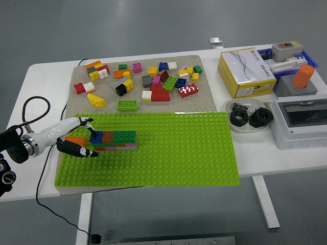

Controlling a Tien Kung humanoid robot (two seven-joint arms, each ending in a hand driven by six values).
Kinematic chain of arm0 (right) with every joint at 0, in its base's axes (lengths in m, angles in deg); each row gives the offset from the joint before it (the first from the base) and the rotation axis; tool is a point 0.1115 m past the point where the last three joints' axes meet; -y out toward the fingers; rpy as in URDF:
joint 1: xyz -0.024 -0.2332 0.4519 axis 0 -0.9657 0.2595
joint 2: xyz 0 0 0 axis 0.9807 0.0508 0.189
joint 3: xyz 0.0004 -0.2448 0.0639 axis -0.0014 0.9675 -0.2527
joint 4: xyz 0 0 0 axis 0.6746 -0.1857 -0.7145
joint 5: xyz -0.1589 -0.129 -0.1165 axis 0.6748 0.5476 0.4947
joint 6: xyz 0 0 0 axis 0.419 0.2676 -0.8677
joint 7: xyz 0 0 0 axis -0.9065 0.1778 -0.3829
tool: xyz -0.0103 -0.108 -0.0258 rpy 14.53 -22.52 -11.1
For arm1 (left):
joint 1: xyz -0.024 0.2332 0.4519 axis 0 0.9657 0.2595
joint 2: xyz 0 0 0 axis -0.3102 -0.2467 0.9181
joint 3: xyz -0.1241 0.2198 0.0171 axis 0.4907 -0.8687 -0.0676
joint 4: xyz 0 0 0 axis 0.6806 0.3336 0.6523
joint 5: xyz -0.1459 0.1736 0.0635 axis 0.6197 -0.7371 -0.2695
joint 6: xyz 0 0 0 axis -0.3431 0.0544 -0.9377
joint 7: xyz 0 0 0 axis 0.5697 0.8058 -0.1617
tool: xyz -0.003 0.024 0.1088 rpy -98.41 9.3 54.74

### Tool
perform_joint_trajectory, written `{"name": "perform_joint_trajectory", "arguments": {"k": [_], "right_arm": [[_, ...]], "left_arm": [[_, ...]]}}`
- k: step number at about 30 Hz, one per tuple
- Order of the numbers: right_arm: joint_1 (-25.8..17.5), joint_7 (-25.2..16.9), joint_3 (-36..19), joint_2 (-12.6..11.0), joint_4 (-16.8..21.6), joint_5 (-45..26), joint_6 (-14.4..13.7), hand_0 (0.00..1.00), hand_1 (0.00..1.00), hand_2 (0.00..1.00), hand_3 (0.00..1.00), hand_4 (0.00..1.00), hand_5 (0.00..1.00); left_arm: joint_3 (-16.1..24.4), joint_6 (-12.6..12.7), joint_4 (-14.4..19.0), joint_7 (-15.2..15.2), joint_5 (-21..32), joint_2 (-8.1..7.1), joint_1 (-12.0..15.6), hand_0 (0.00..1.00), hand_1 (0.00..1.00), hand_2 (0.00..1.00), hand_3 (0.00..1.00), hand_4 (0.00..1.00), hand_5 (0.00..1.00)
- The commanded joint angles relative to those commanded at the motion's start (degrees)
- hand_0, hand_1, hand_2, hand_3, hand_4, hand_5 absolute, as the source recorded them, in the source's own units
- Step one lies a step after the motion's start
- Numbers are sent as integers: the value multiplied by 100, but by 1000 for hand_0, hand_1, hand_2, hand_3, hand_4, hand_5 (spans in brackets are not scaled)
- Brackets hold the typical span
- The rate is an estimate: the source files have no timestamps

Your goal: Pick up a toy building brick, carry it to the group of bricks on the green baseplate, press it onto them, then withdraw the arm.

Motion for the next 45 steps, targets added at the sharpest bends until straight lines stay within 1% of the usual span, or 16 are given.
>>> {"name": "perform_joint_trajectory", "arguments": {"k": [7,12,21,25,28,32,36,39,42,43,45], "right_arm": [[1,-8,8,2,0,0,4,692,694,759,920,715,998],[2,-13,24,4,0,-14,3,692,694,759,920,715,998],[5,-25,42,4,0,-14,5,693,694,758,921,716,998],[6,-27,51,3,0,-13,6,692,694,758,919,716,998],[5,-27,53,3,0,-17,5,692,694,758,919,716,998],[2,-23,46,2,0,-13,3,692,695,757,918,716,998],[-4,-17,27,1,0,1,3,692,695,757,918,716,998],[-7,-10,12,1,0,20,4,692,694,757,917,717,998],[-9,-3,1,2,0,38,5,692,694,757,917,717,998],[-10,-5,10,3,0,26,3,692,693,757,919,718,998],[-17,-10,14,5,0,16,1,692,693,757,919,718,998]], "left_arm": [[-2,83,-204,-82,-55,116,-38,988,992,971,619,998,317],[11,86,-353,-106,-53,182,-54,988,992,971,619,998,317],[-2,77,-587,-165,45,249,-147,982,988,966,617,998,314],[-9,71,-635,-178,78,260,-172,982,985,961,611,998,309],[-9,62,-595,-175,84,240,-167,982,985,961,611,998,309],[15,43,-418,-147,57,168,-145,977,980,953,606,998,306],[101,15,-95,-81,-41,67,-105,977,980,953,606,998,306],[162,10,76,-54,-103,14,-91,973,976,946,604,989,293],[220,5,153,-36,-146,-28,-76,973,976,946,604,989,293],[250,4,179,-33,-155,-46,-66,974,970,942,600,972,271],[329,10,230,-45,-157,-81,-28,974,970,942,600,972,271]]}}
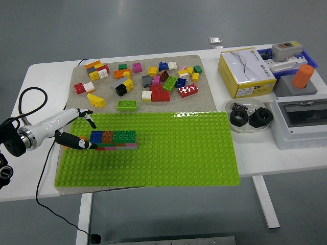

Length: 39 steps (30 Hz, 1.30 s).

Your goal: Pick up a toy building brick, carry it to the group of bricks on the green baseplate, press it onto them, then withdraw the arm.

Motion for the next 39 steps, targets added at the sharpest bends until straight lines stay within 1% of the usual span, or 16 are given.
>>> {"name": "perform_joint_trajectory", "arguments": {"k": [3,4,9,10,12,15,18,21,22,27,28,32,33,34,37,39], "right_arm": [[-2,1,6,0,0,13,1,692,693,757,919,718,998],[-2,-2,18,-2,0,3,-1,692,695,756,916,718,998],[3,2,46,-3,0,-23,-8,692,695,756,916,718,998],[4,7,48,-2,0,-30,-9,692,695,757,916,719,998],[6,16,48,2,0,-36,-10,692,695,757,916,719,998],[17,51,40,15,0,6,-4,692,695,757,916,719,998],[25,88,25,32,0,61,6,695,695,757,917,718,998],[20,107,7,45,0,95,12,695,695,757,917,718,998],[18,110,1,49,0,105,13,696,695,763,919,716,998],[11,120,-29,64,0,159,14,696,695,763,919,716,998],[9,123,-34,65,0,170,14,696,695,765,923,717,998],[-8,127,-42,73,0,216,14,696,695,765,923,717,998],[-17,127,-44,77,0,232,14,696,695,765,923,717,998],[-26,127,-48,82,0,248,14,696,695,766,922,719,998],[-55,127,-58,99,0,292,13,696,695,766,922,719,998],[-80,128,-79,118,0,345,14,696,695,766,922,719,998]], "left_arm": [[207,84,0,-108,12,-72,89,974,970,942,600,972,271],[295,129,-37,-167,8,-105,125,973,972,954,658,894,39],[346,304,-440,-386,-161,-303,154,973,972,954,658,894,39],[263,342,-544,-429,-214,-331,115,975,979,969,777,899,2],[104,403,-753,-489,-323,-346,28,975,979,969,777,899,2],[-122,487,-1091,-552,-544,-281,-111,975,979,969,777,899,2],[-204,549,-1248,-577,-731,-209,-146,984,983,979,783,890,2],[-154,607,-1261,-607,-841,-146,-102,984,983,979,783,890,2],[-101,622,-1237,-615,-867,-119,-66,993,981,968,768,865,2],[134,628,-1072,-586,-955,10,117,993,981,968,768,865,2],[195,623,-1040,-576,-958,47,165,992,967,943,636,741,2],[620,584,-895,-547,-930,361,414,992,967,943,636,741,2],[762,576,-849,-556,-880,486,500,992,967,943,636,741,2],[908,571,-801,-570,-818,611,586,920,846,815,594,693,2],[1321,617,-661,-657,-672,957,785,920,846,815,594,693,2],[1681,694,-506,-762,-570,1263,943,920,846,815,594,693,2]]}}
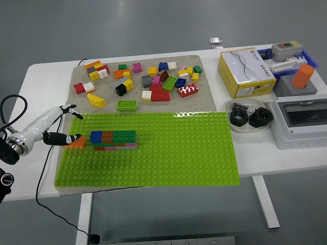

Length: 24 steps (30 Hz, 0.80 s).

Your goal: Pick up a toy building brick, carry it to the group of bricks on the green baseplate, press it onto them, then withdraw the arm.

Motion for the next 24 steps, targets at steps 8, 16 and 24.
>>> {"name": "perform_joint_trajectory", "arguments": {"k": [8,16,24], "right_arm": [[-55,-15,20,59,0,35,-11,696,696,768,926,717,998],[-131,-37,81,103,0,-107,-7,696,695,765,923,716,998],[-65,-50,42,110,0,-132,-7,696,695,763,920,714,998]], "left_arm": [[1070,428,490,-505,463,796,383,813,744,730,567,661,2],[1478,654,470,-824,1146,1054,482,805,743,730,571,671,2],[1462,660,432,-839,1183,1116,450,801,740,724,569,666,2]]}}
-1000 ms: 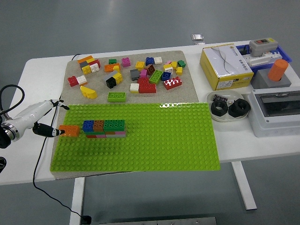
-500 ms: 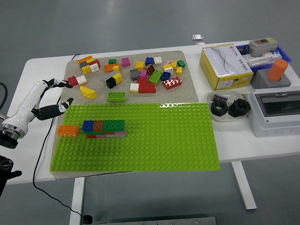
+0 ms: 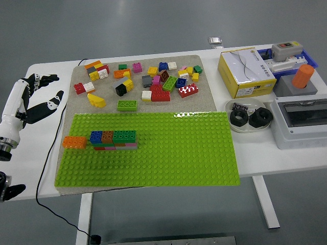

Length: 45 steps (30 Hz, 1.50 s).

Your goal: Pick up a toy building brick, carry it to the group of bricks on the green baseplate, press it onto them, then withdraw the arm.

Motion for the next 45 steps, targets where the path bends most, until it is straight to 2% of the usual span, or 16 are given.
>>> {"name": "perform_joint_trajectory", "arguments": {"k": [2,13,14,19,25,26,31,32,34,36,37,38,39,43,44,45], "right_arm": [[16,-3,-22,1,0,13,-4,699,696,763,920,710,998],[36,-33,-96,-7,0,69,-35,695,696,761,921,704,998],[34,-45,-85,-6,0,52,-47,696,699,804,922,704,998],[34,-79,-46,-5,0,-5,-86,690,698,817,923,701,998],[64,140,-103,-23,0,-11,17,690,698,817,923,701,998],[70,206,-126,-28,0,0,55,703,692,774,961,705,998],[65,304,-152,-46,0,16,117,703,692,774,961,705,998],[62,297,-148,-47,0,13,113,703,694,749,990,713,998],[56,262,-123,-52,0,-12,97,703,694,749,990,713,998],[53,232,-94,-54,0,-50,83,703,694,749,990,713,998],[52,220,-81,-54,0,-72,76,703,694,749,990,713,998],[52,212,-72,-55,0,-85,71,708,703,780,984,705,998],[53,210,-67,-57,0,-93,69,708,703,780,984,705,998],[69,212,-64,-77,0,-103,69,708,703,780,984,705,998],[73,213,-62,-83,0,-107,70,711,702,781,983,701,998],[78,215,-59,-93,0,-111,73,711,702,781,983,701,998]], "left_arm": [[2,-2,-2,7,-23,8,-10,797,737,710,566,638,2],[29,-51,-28,51,-139,17,8,795,737,706,565,624,2],[35,-56,-29,56,-157,18,12,795,736,704,566,622,2],[56,-71,-36,82,-255,8,22,794,736,703,566,621,2],[63,-75,-73,126,-505,-59,38,794,736,703,566,621,2],[55,-75,-87,134,-537,-78,43,799,742,709,566,621,2],[14,-82,-100,154,-571,-94,57,799,742,709,566,621,2],[8,-84,-98,157,-576,-94,58,823,787,750,567,632,2],[-8,-93,-96,189,-626,-122,66,823,787,750,567,632,2],[-37,-113,-92,241,-705,-199,76,823,787,750,567,632,2],[-80,-129,-82,278,-763,-285,86,823,787,750,567,632,2],[-139,-146,-72,311,-810,-387,95,885,854,811,588,671,2],[-197,-164,-65,337,-845,-470,99,885,854,811,588,671,2],[-557,-313,-71,544,-1170,-952,88,885,854,811,588,671,2],[-635,-351,-77,600,-1238,-1066,76,944,913,880,626,718,2],[-745,-403,-79,674,-1307,-1218,53,944,913,880,626,718,2]]}}
